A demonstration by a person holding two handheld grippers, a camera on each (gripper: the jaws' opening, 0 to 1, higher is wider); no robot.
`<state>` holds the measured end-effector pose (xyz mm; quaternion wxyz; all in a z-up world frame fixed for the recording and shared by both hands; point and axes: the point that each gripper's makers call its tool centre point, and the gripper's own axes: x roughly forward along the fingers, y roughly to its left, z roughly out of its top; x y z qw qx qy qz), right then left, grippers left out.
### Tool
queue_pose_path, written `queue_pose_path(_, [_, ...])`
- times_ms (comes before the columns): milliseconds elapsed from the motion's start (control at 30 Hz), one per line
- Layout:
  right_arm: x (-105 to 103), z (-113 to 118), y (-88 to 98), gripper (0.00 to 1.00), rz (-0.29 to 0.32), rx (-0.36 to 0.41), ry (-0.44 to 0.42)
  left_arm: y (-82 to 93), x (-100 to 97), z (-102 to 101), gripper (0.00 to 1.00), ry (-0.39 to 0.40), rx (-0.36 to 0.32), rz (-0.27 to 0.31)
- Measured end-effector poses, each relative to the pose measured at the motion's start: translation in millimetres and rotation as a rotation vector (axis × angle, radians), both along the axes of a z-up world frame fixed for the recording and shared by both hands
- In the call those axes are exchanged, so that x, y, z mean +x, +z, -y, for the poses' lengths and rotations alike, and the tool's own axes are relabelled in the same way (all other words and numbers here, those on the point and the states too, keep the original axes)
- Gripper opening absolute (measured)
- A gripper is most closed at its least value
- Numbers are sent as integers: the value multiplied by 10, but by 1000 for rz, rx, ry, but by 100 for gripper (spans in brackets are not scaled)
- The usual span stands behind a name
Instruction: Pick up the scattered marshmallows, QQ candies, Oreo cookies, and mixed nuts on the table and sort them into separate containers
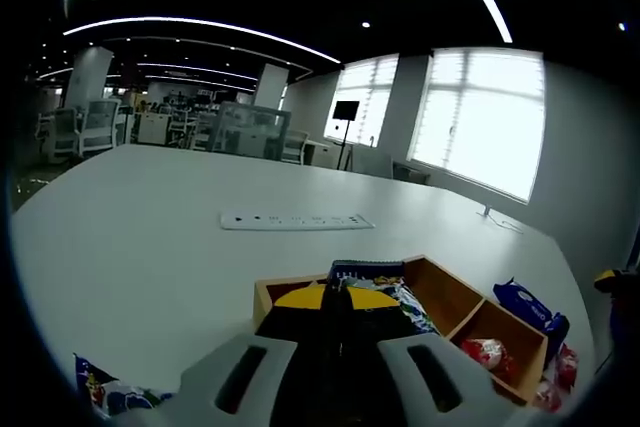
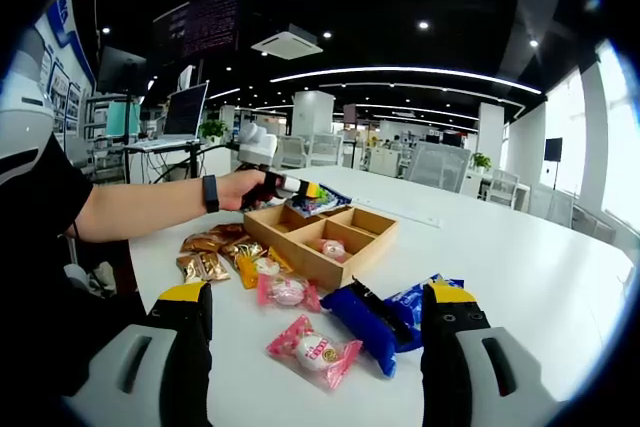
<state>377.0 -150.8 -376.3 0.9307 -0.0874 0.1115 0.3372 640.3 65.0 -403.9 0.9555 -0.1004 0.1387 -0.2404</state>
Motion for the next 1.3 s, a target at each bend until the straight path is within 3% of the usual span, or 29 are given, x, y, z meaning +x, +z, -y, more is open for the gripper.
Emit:
queue_pose_path(200, [-3, -25, -24, 81, -5, -2, 4, 23, 3, -12, 19, 6, 6, 10])
queue_pose_path(333, [-4, -32, -30, 81, -6, -2, 5, 160, -21, -64, 21, 24, -22, 53])
queue_pose_path(467, [-5, -29, -29, 81, -6, -1, 4, 290, -161, -70, 24, 3, -50, 67])
queue_pose_path(633, [2, -44, -46, 81, -10, -1, 9, 324, -306, -60, 25, -16, -55, 71])
queue_pose_path(867, [2, -72, -59, 81, -12, 0, 18, 193, -493, 19, 27, -73, -3, 33])
queue_pose_path(1133, [-13, -62, -53, 81, -9, 2, 17, -24, -441, 114, 27, -93, 38, -29])
queue_pose_path(1300, [-24, -12, -41, 81, -5, 2, 7, -51, -408, 145, 26, -89, 67, -22])
